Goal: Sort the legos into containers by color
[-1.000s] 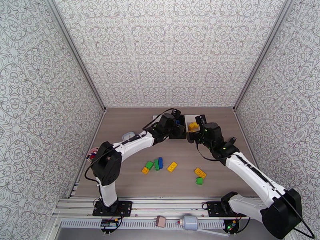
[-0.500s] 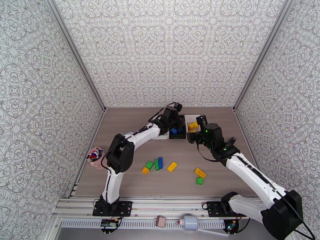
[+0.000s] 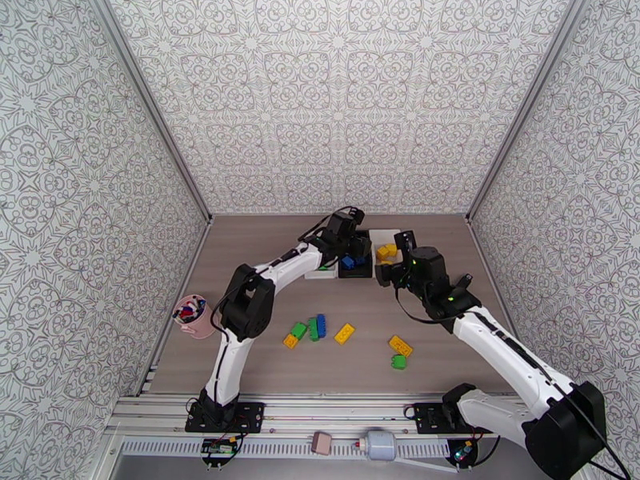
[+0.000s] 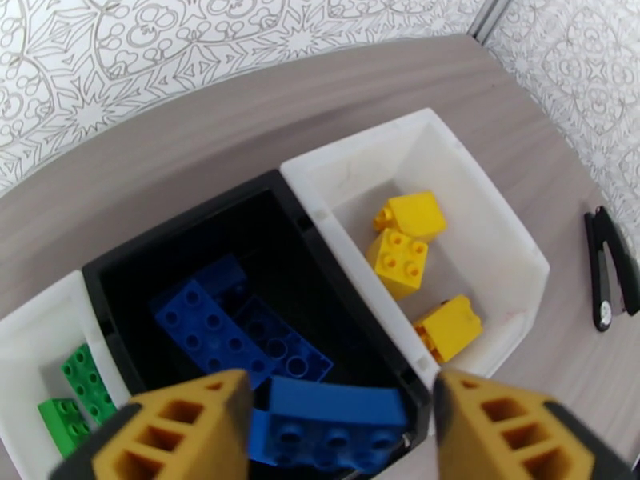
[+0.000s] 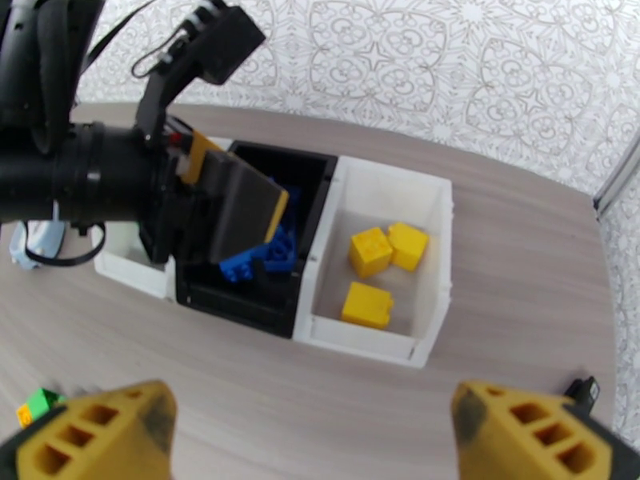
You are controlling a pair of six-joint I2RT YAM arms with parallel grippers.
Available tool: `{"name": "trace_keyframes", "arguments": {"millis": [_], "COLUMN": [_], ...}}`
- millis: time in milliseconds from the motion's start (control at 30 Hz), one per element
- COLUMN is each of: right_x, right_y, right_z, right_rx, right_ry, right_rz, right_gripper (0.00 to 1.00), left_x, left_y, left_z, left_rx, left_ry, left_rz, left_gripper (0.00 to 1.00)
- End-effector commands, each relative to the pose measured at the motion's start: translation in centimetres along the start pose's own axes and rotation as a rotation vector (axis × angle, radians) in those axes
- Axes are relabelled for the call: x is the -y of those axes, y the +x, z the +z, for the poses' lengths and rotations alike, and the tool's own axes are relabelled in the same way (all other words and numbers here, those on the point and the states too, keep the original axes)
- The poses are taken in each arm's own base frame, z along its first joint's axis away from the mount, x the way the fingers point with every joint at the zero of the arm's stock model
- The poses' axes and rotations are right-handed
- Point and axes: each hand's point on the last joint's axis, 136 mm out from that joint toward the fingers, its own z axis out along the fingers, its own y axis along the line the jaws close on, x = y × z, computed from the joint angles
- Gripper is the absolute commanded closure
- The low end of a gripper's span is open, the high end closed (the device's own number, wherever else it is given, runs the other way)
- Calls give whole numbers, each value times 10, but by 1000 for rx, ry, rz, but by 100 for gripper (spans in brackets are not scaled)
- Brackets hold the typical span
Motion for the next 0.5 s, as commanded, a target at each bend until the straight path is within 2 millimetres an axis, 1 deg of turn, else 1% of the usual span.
{"name": "trace_keyframes", "arguments": {"millis": [0, 100, 267, 367, 467], "right_x": [9, 9, 11, 11, 13], "right_y": [3, 1, 5, 12, 25], "right_z": [-2, -3, -6, -7, -8], "right_rx": [-7, -7, -19, -41, -82], "right_ry": [36, 36, 42, 42, 50], "right_rz": [0, -1, 13, 29, 62], "right_gripper": [5, 5, 5, 5, 5], "left_x": [12, 15, 24, 32, 44], "left_y": [-16, -18, -21, -12, 2], "left_z": [-19, -29, -56, -73, -91], "left_rx": [50, 74, 151, 180, 196], "left_ry": [59, 74, 100, 117, 146], "left_rz": [20, 42, 105, 170, 257], "left_gripper": [24, 19, 13, 11, 8]}}
